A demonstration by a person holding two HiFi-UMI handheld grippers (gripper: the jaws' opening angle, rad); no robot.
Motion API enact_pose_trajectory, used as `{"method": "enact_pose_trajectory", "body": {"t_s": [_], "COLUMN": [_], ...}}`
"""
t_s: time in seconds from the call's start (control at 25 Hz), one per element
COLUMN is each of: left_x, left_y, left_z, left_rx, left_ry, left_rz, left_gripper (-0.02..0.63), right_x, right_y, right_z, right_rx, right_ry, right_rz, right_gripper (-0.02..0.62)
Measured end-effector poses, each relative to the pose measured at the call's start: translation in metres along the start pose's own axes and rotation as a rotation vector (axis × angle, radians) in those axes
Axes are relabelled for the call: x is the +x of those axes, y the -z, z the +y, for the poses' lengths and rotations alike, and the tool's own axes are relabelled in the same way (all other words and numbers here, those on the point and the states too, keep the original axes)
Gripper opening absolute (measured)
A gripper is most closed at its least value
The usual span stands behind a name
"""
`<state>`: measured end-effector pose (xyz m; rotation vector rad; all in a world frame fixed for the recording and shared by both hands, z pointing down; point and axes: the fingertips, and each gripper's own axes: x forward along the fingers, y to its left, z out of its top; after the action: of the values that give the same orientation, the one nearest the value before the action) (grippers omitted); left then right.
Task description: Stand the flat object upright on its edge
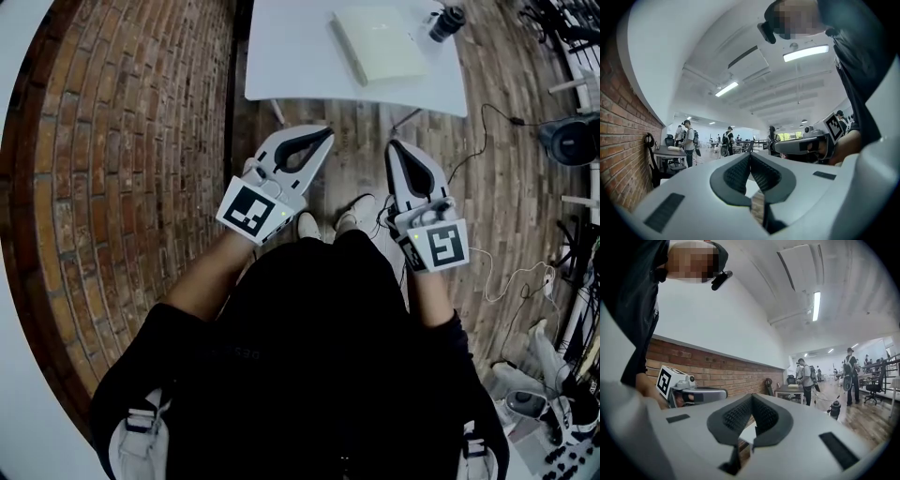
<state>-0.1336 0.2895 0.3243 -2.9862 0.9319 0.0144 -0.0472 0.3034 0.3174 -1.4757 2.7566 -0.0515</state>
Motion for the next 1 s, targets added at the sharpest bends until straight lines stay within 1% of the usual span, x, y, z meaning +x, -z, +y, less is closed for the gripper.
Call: {"method": "enact_pose_trajectory", "body": {"t_s": [0.12, 0.24, 0.44, 0.56, 0.72, 0.88, 1.0], "left_x": [-0.008, -0.014, -0.015, -0.012, -0.004, 0.008, 0.022], "left_y": [-0.002, -0.005, -0.007, -0.006, -0.002, -0.001, -0.003], "left_z": [-0.002, -0.005, -0.013, -0.015, -0.016, -0.014, -0.01], "left_rx": [-0.007, 0.003, 0.002, -0.005, -0.009, -0.006, 0.013], "left_ry": [-0.003, -0.007, -0.001, -0.001, -0.004, -0.006, -0.013], "left_rz": [-0.003, -0.012, -0.013, -0.015, -0.012, -0.003, -0.004], "left_gripper": [0.02, 0.02, 0.02, 0.02, 0.02, 0.02, 0.02], "right_x": [-0.003, -0.007, -0.017, -0.022, -0.026, -0.021, -0.015], "right_y": [-0.003, -0.005, -0.002, 0.005, 0.01, 0.012, 0.012], "right_z": [0.011, 0.019, 0.021, 0.017, 0.008, -0.008, -0.024], "right_rx": [-0.007, -0.006, -0.018, -0.021, -0.006, -0.002, 0.009], "right_ry": [-0.004, -0.003, 0.015, 0.02, 0.019, 0.013, 0.004], "right_rz": [0.0, -0.004, 0.014, 0.036, 0.042, 0.03, 0.023], "right_gripper": [0.005, 0.006, 0.008, 0.008, 0.008, 0.008, 0.008]}}
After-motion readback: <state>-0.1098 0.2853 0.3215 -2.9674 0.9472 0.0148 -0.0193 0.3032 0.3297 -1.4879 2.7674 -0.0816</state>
